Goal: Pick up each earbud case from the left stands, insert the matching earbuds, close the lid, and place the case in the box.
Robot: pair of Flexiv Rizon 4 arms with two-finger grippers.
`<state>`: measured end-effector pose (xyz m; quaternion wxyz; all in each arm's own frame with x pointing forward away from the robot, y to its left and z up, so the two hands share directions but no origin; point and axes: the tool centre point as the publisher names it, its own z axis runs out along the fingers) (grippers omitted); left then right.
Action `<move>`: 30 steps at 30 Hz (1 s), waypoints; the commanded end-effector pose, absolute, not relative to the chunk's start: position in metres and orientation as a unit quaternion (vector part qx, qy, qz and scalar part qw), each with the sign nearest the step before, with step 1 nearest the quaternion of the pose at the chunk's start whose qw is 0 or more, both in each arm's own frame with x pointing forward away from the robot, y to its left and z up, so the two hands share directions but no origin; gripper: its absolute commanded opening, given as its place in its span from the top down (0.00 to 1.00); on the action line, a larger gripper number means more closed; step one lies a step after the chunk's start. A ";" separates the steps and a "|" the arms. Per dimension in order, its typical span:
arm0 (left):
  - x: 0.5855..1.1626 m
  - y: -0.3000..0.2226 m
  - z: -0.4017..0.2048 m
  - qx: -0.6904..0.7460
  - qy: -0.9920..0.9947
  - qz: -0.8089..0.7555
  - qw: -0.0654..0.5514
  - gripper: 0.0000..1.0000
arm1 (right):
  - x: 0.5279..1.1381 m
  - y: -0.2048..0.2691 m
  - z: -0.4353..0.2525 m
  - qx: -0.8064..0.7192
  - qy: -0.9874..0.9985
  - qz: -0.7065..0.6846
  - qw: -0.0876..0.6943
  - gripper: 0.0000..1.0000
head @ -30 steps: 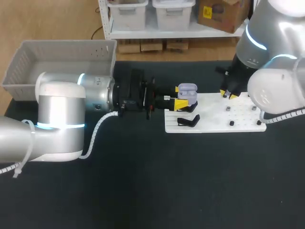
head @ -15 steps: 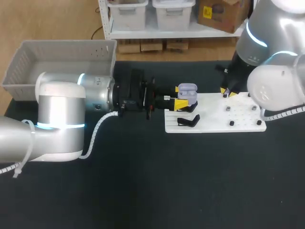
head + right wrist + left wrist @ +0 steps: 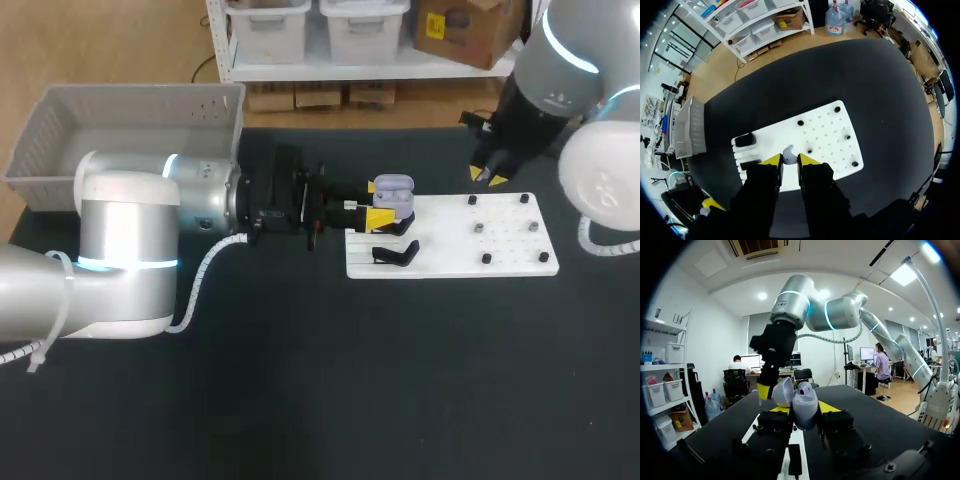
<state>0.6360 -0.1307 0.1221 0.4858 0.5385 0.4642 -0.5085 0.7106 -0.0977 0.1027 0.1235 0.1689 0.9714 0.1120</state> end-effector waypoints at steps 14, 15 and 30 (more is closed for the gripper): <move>0.635 -0.131 0.121 0.538 0.464 -0.507 0.488 1.00 | 0.601 -0.061 0.224 0.084 0.976 0.119 0.163 1.00; 0.635 -0.131 0.121 0.538 0.464 -0.507 0.488 1.00 | 0.597 -0.056 0.225 0.073 0.977 0.117 0.161 1.00; 0.635 -0.131 0.121 0.538 0.464 -0.507 0.488 1.00 | 0.585 -0.031 0.221 0.040 0.983 0.115 0.135 1.00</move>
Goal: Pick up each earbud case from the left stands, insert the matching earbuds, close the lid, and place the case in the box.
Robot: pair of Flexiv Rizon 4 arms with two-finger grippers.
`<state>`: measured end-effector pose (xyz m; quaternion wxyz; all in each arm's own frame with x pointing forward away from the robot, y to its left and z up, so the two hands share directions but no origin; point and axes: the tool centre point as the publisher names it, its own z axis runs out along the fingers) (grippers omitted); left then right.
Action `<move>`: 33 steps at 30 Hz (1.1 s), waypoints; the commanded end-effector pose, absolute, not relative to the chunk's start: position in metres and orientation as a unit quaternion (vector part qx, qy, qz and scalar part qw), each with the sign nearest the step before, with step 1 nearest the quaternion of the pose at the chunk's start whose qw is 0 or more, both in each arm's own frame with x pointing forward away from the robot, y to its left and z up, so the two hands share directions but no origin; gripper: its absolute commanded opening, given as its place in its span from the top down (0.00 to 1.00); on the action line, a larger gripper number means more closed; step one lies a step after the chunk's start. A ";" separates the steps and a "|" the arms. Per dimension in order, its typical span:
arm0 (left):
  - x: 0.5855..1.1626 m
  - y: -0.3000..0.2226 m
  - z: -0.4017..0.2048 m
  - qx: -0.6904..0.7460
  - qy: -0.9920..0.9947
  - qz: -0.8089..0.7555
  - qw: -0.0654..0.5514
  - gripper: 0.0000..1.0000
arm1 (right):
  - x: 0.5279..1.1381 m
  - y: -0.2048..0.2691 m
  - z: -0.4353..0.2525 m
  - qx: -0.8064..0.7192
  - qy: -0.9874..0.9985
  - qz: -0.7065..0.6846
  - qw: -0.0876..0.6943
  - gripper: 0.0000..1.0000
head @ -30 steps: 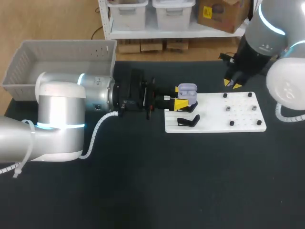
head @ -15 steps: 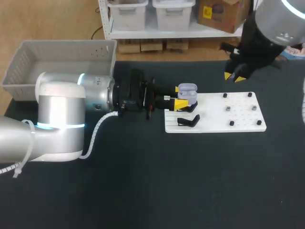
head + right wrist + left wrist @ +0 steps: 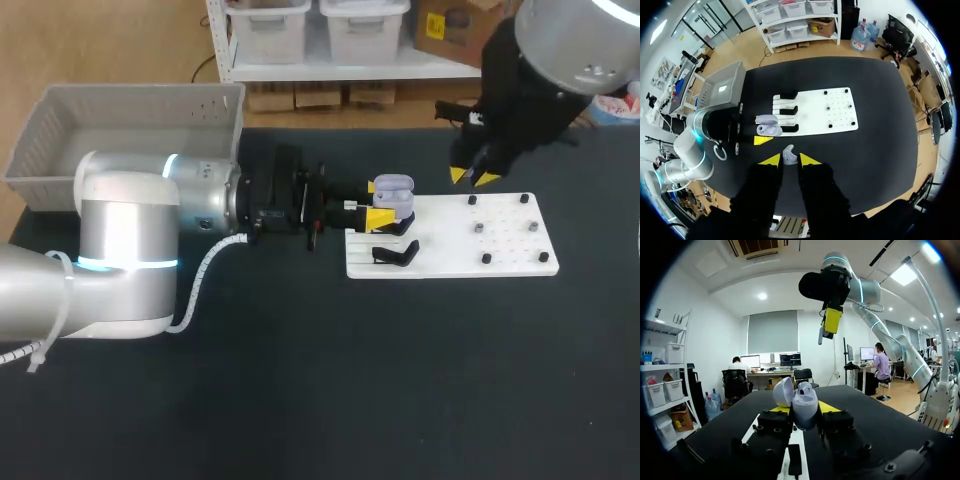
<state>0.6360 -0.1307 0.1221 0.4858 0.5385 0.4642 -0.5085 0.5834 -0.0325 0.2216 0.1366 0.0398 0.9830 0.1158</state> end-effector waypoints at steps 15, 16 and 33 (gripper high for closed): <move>0.635 -0.131 0.121 0.538 0.464 -0.507 0.488 1.00 | 0.596 0.016 0.215 -0.037 0.987 0.091 0.125 1.00; 0.635 -0.131 0.121 0.538 0.464 -0.507 0.488 1.00 | 0.597 0.017 0.214 -0.033 0.988 0.091 0.119 1.00; 0.635 -0.131 0.121 0.538 0.464 -0.507 0.488 1.00 | 0.602 0.035 0.194 -0.036 0.995 0.074 0.062 1.00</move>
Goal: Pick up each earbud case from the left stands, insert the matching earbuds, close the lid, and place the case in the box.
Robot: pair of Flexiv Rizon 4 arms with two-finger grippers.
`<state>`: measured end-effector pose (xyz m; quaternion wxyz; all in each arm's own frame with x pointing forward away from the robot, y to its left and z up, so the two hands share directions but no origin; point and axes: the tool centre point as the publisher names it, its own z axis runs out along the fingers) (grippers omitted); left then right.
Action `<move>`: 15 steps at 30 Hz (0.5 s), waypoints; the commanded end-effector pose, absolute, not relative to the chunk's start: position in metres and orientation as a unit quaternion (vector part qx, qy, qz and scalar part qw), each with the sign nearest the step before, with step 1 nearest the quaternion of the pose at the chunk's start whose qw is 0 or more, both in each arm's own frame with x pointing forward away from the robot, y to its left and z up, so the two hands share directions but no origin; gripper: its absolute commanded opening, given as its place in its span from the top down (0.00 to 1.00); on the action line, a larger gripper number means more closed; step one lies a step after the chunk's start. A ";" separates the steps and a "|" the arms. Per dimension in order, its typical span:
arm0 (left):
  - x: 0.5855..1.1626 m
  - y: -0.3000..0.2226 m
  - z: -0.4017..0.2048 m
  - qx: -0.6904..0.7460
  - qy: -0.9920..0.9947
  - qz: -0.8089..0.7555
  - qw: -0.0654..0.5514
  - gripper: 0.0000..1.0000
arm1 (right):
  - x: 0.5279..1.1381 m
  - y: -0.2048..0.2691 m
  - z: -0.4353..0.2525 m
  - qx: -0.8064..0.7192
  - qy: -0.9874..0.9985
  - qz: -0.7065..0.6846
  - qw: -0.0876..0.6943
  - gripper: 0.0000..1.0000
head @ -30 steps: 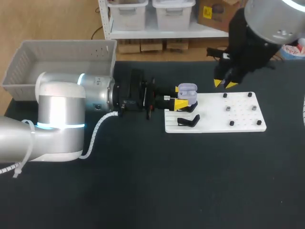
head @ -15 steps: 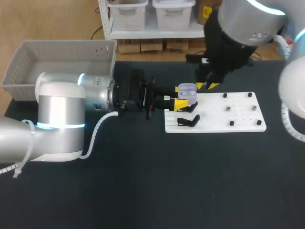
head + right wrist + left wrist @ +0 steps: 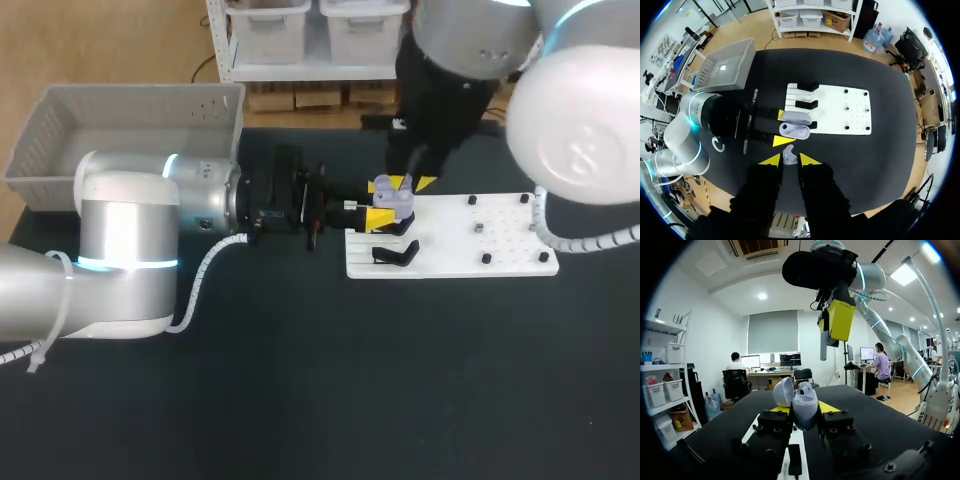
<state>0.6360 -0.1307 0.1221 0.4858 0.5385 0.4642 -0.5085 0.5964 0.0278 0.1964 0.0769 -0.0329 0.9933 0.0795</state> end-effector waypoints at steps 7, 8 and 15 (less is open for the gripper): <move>0.635 -0.131 0.121 0.538 0.464 -0.507 0.488 1.00 | 0.607 0.043 0.189 -0.045 0.995 0.072 0.056 1.00; 0.635 -0.131 0.121 0.538 0.464 -0.507 0.488 1.00 | 0.608 0.044 0.188 -0.050 0.995 0.070 0.055 1.00; 0.635 -0.131 0.121 0.538 0.464 -0.507 0.488 1.00 | 0.614 0.046 0.181 -0.064 0.995 0.064 0.053 1.00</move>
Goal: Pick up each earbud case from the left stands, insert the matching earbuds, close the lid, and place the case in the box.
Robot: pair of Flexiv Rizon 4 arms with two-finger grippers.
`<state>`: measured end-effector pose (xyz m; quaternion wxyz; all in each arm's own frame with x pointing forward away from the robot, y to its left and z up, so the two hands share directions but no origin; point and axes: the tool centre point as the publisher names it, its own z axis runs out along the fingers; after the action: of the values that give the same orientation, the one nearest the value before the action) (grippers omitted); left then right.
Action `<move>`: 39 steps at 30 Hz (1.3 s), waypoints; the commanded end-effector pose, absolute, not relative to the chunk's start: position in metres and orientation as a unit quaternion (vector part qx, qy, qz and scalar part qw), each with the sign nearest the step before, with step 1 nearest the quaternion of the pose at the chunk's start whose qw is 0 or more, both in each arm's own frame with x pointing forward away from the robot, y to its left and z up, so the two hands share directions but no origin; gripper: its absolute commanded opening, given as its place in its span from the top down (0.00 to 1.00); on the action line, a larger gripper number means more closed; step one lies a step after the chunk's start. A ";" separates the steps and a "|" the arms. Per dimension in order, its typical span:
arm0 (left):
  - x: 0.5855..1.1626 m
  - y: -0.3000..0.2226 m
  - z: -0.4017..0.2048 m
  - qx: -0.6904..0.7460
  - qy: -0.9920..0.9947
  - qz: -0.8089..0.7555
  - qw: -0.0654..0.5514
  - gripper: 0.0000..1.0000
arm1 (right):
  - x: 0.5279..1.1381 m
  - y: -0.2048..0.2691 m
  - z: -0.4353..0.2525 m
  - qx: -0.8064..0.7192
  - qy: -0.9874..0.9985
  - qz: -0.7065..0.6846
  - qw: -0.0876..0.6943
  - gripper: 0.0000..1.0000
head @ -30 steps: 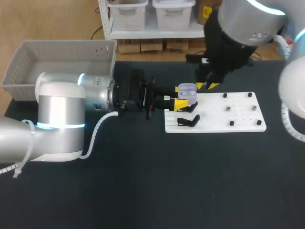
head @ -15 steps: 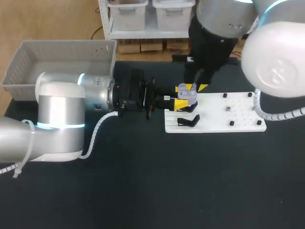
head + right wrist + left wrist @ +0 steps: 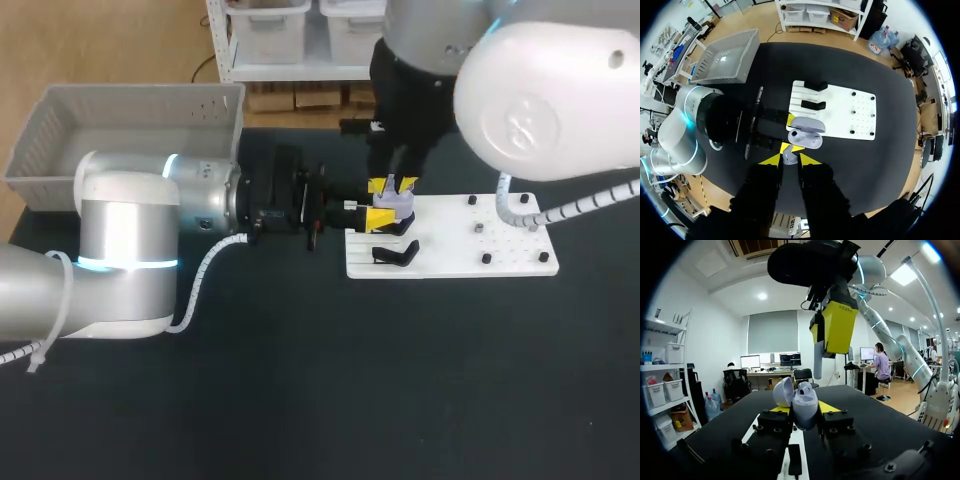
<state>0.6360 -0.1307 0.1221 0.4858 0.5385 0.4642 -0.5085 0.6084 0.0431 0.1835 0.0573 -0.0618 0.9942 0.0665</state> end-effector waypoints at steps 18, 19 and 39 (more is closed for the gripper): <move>0.635 -0.131 0.121 0.538 0.464 -0.507 0.488 1.00 | 0.618 0.042 0.171 -0.090 0.993 0.060 0.045 1.00; 0.635 -0.131 0.121 0.538 0.464 -0.507 0.488 1.00 | 0.618 0.042 0.170 -0.089 0.993 0.059 0.045 1.00; 0.635 -0.131 0.121 0.538 0.464 -0.507 0.488 1.00 | 0.623 0.041 0.162 -0.087 0.993 0.062 0.041 1.00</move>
<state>0.6360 -0.1307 0.1221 0.4858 0.5385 0.4642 -0.5084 0.6210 0.0406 0.1641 0.0420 -0.0868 0.9934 0.0616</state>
